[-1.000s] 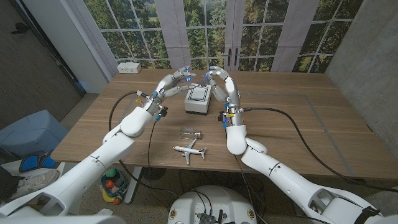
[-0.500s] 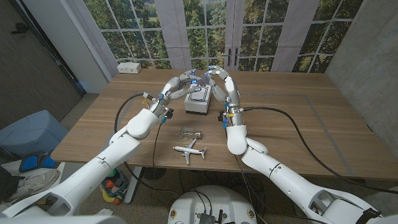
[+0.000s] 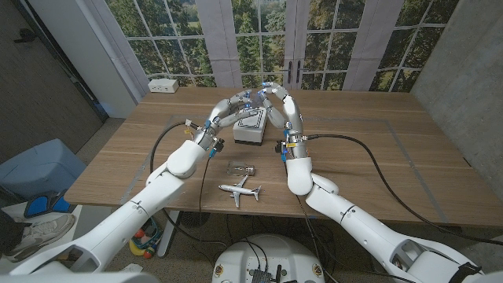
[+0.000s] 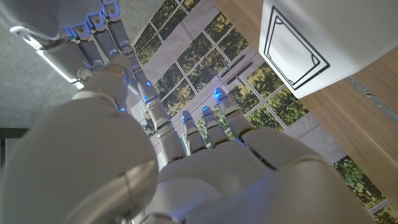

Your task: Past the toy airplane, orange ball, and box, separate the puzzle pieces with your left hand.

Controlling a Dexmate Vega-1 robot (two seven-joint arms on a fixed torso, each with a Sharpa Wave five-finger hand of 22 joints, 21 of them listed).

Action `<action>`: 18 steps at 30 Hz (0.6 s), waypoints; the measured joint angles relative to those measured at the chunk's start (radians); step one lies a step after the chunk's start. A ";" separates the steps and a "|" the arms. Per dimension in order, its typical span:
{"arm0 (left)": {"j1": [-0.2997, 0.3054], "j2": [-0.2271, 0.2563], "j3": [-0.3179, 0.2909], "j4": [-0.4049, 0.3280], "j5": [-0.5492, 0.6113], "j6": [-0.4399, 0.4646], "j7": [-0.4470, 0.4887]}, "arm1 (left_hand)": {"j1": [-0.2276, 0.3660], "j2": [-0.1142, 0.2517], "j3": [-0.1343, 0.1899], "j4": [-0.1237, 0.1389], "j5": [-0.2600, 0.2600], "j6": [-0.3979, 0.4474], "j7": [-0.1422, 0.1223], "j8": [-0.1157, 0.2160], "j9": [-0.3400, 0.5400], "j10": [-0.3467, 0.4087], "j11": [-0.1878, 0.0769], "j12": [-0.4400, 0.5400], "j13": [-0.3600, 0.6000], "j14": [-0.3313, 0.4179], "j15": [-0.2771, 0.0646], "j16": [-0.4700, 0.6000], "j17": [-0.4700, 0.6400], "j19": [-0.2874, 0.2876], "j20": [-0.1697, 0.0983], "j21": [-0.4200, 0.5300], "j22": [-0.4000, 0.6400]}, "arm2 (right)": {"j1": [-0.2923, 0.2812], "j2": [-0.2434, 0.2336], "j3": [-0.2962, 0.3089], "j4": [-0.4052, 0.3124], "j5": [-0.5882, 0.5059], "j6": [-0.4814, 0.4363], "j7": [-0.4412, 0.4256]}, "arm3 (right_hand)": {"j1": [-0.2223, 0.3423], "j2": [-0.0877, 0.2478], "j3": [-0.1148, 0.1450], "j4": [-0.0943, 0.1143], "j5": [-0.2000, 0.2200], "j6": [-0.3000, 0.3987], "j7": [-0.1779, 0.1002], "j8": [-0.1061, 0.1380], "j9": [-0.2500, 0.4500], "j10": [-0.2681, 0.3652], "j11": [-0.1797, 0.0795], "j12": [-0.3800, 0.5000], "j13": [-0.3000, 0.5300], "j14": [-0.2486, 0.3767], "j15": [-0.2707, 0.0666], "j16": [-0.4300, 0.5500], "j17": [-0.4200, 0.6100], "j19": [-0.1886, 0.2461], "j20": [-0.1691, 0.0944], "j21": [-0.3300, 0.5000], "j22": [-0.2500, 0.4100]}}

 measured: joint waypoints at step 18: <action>0.022 -0.033 -0.004 -0.005 -0.040 -0.032 0.013 | 0.095 0.095 -0.001 0.001 0.004 0.115 0.014 0.025 -0.020 0.081 0.003 0.005 0.000 0.076 0.006 0.007 0.000 0.036 0.011 0.000 0.004 | -0.002 0.001 0.007 0.001 -0.001 0.003 0.002 | 0.000 0.000 0.005 -0.005 -0.001 0.000 0.000 0.000 0.000 0.000 0.000 0.011 0.021 0.000 0.000 0.007 0.017 -0.007 0.000 0.000 0.000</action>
